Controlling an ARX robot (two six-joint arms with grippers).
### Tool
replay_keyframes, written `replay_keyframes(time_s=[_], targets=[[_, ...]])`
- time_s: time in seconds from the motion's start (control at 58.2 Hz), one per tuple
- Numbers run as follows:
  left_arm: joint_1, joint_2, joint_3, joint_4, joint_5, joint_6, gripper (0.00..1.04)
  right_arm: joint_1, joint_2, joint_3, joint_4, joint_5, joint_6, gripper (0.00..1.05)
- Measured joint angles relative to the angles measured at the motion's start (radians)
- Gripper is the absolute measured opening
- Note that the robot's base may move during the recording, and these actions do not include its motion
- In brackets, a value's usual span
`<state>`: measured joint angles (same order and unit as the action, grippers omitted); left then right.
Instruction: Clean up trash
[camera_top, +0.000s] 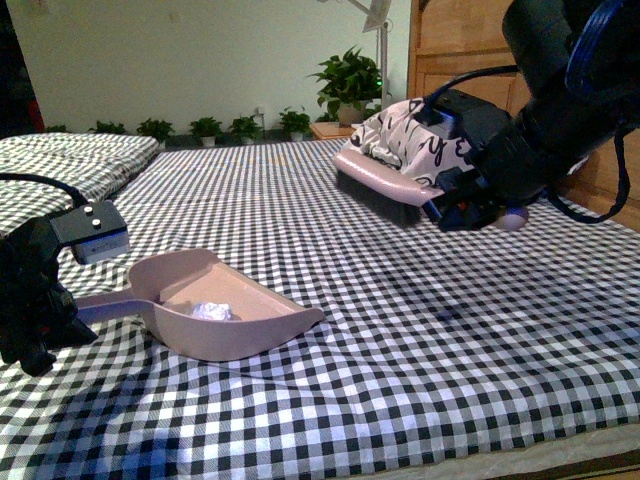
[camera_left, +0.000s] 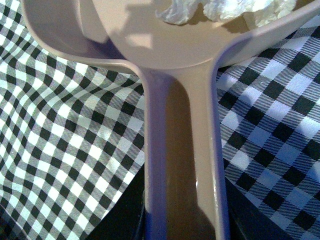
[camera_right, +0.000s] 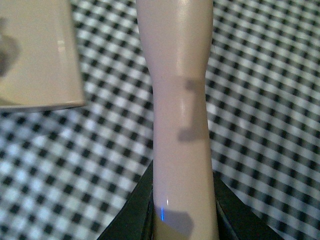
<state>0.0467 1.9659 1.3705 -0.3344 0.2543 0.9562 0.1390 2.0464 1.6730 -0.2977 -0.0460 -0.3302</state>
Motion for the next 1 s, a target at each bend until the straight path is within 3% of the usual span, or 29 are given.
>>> replay_keyframes(time_s=[0.137, 0.309, 0.429, 0.635, 0.773, 0.996], targets=[[0.0, 0.0, 0.0, 0.0, 0.001, 0.0, 0.26, -0.069, 0.006, -0.056, 0.135, 0.125, 0.072, 0.2], [0.001, 0.0, -0.004, 0.015, 0.011, -0.01, 0.26, -0.163, -0.057, -0.16, 0.239, 0.124, 0.149, 0.2], [0.005, -0.003, -0.064, 0.217, 0.056, -0.154, 0.26, -0.217, -0.162, -0.24, 0.271, 0.08, 0.194, 0.2], [0.009, -0.107, -0.118, 0.294, 0.055, -0.402, 0.26, -0.292, -0.42, -0.394, 0.326, 0.023, 0.247, 0.2], [0.009, -0.218, -0.185, 0.382, -0.018, -0.483, 0.26, -0.323, -0.556, -0.493, 0.386, -0.01, 0.303, 0.2], [-0.014, -0.514, -0.417, 0.545, -0.154, -0.537, 0.26, -0.37, -0.852, -0.666, 0.407, -0.156, 0.396, 0.2]])
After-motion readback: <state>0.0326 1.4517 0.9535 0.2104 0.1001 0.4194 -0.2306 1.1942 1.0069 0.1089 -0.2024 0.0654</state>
